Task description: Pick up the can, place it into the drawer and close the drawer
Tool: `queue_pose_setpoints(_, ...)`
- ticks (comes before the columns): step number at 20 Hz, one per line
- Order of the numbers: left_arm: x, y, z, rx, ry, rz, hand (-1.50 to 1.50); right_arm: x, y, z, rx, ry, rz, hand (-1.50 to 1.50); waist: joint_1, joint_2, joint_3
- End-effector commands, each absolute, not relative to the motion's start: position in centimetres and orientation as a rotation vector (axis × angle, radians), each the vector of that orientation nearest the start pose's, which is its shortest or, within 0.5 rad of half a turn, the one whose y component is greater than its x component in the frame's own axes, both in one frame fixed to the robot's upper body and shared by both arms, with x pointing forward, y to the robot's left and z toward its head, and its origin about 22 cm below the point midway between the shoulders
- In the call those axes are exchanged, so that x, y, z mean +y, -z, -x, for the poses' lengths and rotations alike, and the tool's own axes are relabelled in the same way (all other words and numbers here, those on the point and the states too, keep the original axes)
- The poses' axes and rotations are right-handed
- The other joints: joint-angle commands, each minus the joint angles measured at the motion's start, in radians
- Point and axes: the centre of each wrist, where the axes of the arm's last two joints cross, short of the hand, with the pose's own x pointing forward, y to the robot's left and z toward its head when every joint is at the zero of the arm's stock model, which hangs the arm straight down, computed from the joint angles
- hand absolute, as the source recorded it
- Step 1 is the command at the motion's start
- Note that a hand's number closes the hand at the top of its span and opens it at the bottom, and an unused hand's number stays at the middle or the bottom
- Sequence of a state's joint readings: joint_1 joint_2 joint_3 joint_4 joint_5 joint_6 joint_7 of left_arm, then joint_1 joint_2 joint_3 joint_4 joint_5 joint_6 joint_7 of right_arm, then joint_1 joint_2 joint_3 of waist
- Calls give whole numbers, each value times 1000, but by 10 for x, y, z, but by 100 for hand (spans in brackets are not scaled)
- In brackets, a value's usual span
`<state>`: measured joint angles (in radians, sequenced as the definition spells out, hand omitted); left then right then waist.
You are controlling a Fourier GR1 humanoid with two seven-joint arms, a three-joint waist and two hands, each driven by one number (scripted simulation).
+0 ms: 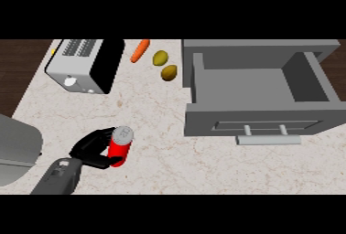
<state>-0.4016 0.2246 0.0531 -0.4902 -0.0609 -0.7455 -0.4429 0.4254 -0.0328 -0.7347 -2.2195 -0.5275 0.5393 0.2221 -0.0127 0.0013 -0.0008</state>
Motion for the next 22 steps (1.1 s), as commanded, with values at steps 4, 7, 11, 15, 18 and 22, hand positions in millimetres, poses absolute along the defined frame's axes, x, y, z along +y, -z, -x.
queue_pose_setpoints(4, 275, 119, -283, -1201, 423, 840, 150, -369, -105, -78, -1773, 99, 173, -150, 17, -3, 1)
queue_pose_setpoints(7, 259, 106, -297, -1234, 442, 917, 150, -371, -117, -73, -1770, 104, 179, -150, 18, -5, 1)
queue_pose_setpoints(11, 248, 95, -299, -1273, 451, 964, 150, -373, -109, -58, -1765, 140, 161, -150, 13, -7, 2)
queue_pose_setpoints(15, 272, 87, -303, -1446, 88, 660, 150, -372, -114, -50, -1767, 133, 188, -150, 21, -9, 2)
queue_pose_setpoints(18, 266, 91, -302, -1527, -240, 391, 150, -374, -117, -48, -1753, 125, 209, -150, 37, -11, 2)
queue_pose_setpoints(22, 243, 53, -323, -1581, -273, 306, 150, -367, -122, -47, -1776, 133, 204, -150, 21, -12, 3)
